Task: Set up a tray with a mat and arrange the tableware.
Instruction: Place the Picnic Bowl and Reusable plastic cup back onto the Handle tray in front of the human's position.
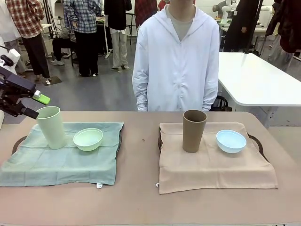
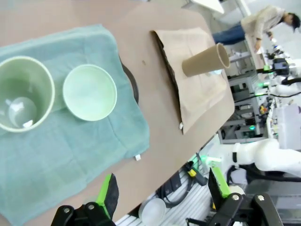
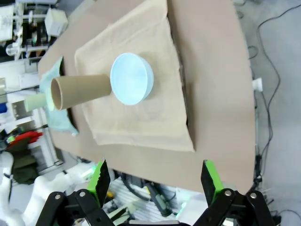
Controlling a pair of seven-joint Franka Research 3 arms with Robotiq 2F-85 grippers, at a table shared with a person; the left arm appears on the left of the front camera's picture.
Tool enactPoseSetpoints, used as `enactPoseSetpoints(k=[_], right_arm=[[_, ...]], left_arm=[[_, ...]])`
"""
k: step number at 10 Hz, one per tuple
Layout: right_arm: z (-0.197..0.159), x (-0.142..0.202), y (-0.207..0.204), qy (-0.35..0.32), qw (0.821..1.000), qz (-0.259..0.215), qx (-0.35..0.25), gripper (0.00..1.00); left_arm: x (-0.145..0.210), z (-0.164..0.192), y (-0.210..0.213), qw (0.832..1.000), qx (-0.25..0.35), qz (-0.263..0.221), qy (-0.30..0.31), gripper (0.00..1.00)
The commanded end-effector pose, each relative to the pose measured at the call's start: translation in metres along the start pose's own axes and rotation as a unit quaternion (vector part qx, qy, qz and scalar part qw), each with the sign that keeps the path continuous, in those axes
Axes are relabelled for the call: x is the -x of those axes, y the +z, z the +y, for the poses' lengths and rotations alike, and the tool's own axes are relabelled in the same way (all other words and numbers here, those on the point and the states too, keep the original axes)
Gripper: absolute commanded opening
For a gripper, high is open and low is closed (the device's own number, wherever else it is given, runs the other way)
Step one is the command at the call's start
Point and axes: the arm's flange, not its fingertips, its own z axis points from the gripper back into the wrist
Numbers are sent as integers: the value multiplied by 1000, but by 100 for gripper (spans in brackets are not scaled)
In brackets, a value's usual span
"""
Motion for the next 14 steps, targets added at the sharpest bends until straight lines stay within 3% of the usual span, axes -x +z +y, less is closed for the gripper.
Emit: enactPoseSetpoints(k=[1, 4, 9, 12, 14], right_arm=[[-26, 37, 16, -17, 996, 28, -79, 100], [-66, 84, 30, -51, 990, 18, -132, 100], [-124, 77, 54, -65, 940, 48, -330, 100], [-137, 79, 62, -76, 933, 34, -350, 100], [-134, 73, 56, -103, 942, 30, -319, 100]], left_arm=[[18, 23, 32, 997, 52, 32, 47, 100], [49, 52, 89, 986, 132, 46, 88, 100], [61, 129, 122, 965, 214, 10, 154, 100], [70, 153, 130, 960, 233, 2, 155, 100], [72, 147, 124, 968, 214, 12, 128, 100]])
